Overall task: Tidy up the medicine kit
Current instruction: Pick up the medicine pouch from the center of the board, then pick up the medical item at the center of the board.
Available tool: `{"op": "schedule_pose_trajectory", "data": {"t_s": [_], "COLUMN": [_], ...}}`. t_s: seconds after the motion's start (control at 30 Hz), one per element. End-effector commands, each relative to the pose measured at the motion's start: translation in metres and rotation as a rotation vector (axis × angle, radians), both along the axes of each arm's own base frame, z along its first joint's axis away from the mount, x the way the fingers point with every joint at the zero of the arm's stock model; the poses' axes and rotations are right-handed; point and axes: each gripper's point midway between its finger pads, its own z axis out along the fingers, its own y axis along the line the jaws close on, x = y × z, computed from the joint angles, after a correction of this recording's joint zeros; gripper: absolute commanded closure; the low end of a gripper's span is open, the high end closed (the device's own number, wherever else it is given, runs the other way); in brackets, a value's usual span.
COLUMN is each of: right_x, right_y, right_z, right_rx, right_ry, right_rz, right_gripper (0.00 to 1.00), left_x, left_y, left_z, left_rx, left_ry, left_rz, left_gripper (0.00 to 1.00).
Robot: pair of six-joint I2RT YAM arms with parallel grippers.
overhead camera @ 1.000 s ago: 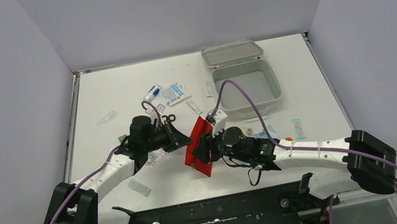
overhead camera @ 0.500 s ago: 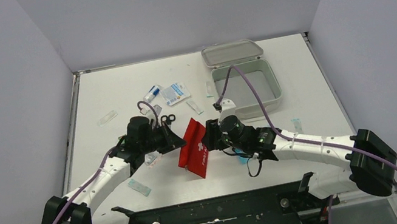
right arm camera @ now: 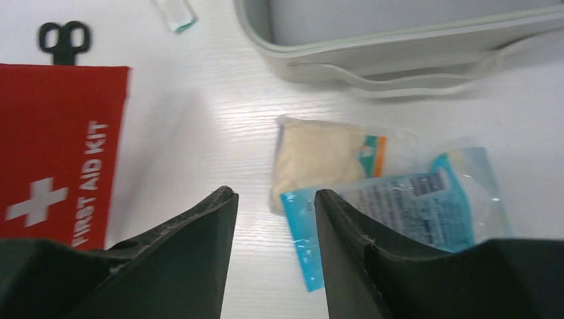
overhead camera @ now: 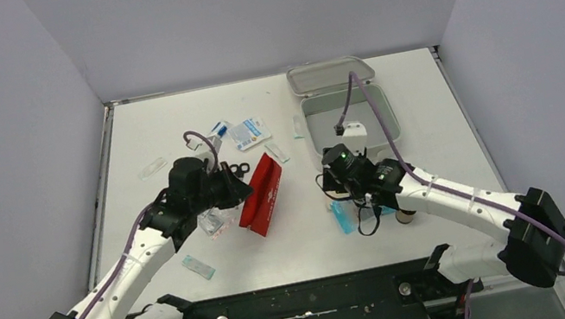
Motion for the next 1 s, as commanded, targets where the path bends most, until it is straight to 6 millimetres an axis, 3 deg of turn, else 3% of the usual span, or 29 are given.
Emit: {"op": "schedule_pose_trajectory", "data": {"t_s": [0.0,0.1,0.27,0.4,0.53,0.7,0.97], "right_x": [0.002,0.010,0.041,0.056,0.051,0.030,0.012], "right_y": [-0.052,-0.076,-0.128,-0.168,-0.219,-0.273,-0.271], "right_z": [0.015,0.022,0.036,0.038,0.027,0.001,-0.055], "right_rx": [-0.131,-0.160,-0.135,-0.125,-0.162,-0.139,-0.096], "right_ry": [-0.009,0.010,0.040,0.060,0.127,0.223,0.406], "right_rz": [-0.114,-0.156,-0.270,-0.368,-0.476,-0.570,-0.550], "right_gripper": [0.53,0.54,0.55,0.56,0.57,0.57,0.53], "left_x": [0.018,0.027,0.033,0.032,0.027,0.023,0.012], "left_y": [0.014,0.025,0.031,0.037,0.042,0.039,0.037], "left_z": [0.035,0.048,0.068,0.072,0.066,0.063,0.061], "left_rx": [0.065,0.136,0.206,0.235,0.267,0.247,0.273], "left_ry": [-0.140,-0.185,-0.240,-0.281,-0.299,-0.311,-0.315], "left_rz": [0.056,0.083,0.060,0.054,0.035,0.000,-0.018], "left_gripper": [1.00,1.00,1.00,1.00,1.00,1.00,1.00]}}
